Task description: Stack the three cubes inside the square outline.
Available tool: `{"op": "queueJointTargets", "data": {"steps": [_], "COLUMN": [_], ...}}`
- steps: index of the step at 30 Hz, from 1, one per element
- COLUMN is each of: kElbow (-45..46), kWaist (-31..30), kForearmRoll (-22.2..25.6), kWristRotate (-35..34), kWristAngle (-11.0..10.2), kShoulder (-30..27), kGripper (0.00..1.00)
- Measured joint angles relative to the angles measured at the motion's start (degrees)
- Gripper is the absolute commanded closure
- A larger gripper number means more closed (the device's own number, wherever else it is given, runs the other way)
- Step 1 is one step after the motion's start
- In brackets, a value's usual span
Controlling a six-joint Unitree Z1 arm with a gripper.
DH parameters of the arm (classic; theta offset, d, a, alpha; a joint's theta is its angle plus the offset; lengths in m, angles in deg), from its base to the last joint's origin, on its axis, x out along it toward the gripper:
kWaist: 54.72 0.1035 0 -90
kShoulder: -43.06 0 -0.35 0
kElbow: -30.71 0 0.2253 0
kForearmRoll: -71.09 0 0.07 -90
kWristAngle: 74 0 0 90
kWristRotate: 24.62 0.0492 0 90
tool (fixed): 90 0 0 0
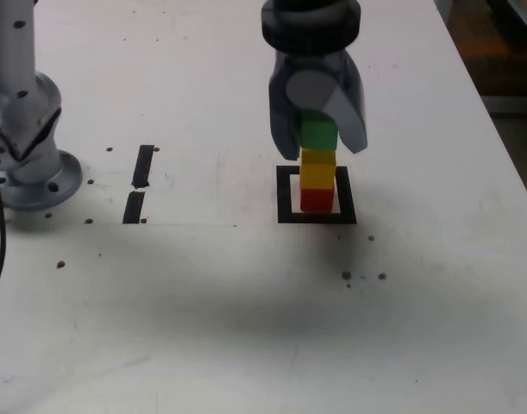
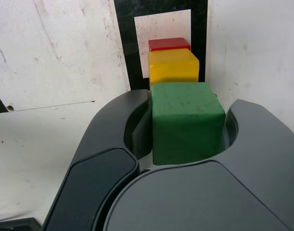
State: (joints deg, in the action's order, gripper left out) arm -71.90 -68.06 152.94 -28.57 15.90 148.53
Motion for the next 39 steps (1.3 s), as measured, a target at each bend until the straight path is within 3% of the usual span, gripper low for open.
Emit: {"op": "queueJointTargets", "data": {"steps": [11,21,39], "kElbow": [0.5,1.3,2.3], "kWaist": [0.6,0.8,1.1], "kForearmRoll": [-0.7,-1.0,-2.9], "kWristRotate": [-1.1,-1.5,-1.5], "kWristAngle": [0.0,-0.1,-0.6], "kShoulder": [1.1,1.1,1.5], "kGripper": [0.78,0.6,0.38]}}
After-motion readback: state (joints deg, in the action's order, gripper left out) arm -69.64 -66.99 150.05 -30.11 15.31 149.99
